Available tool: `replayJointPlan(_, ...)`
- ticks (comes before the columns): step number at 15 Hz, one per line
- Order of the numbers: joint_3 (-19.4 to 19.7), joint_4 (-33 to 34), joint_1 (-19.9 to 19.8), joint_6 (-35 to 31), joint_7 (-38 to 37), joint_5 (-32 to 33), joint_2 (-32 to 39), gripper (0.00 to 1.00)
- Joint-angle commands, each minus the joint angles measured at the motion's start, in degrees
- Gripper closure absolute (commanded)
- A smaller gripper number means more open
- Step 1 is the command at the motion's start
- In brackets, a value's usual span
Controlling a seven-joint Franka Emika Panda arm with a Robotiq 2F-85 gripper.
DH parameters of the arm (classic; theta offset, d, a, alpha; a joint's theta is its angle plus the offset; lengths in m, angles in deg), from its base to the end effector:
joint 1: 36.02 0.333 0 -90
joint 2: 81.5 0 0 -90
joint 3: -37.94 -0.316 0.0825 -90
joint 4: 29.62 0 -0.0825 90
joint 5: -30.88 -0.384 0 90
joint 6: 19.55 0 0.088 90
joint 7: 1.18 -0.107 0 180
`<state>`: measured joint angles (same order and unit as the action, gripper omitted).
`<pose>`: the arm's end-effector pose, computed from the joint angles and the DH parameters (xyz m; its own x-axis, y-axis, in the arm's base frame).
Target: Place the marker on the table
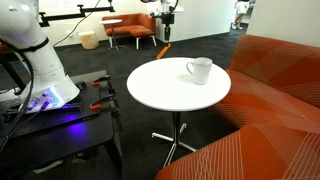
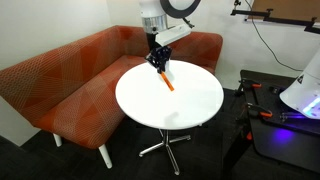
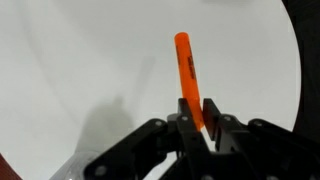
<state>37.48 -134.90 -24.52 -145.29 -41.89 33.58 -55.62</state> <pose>0.6198 0.1293 0.2759 0.8880 -0.4570 -0.0510 -0.4520 -0.8879 0.0861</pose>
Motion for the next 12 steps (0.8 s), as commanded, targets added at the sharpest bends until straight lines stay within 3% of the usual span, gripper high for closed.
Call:
replayJointPlan(1, 0.4, 6.0, -0.3, 6.3, -1.2, -2.1, 3.8, 0.95)
replayJointPlan(2, 0.7, 6.9, -0.2, 7.3, -1.9, -2.1, 4.5, 0.56)
replayJointPlan(4, 1.2, 8.4, -0.1, 8.9, -3.0, -2.0, 5.6, 0.48)
replayJointPlan(10, 1.7, 10.9, 0.6, 10.6, -7.6, -1.0, 6.7, 0.02)
replayJointPlan(12, 1.7, 11.2, 0.7, 10.5, -8.7, -0.8, 6.7, 0.0)
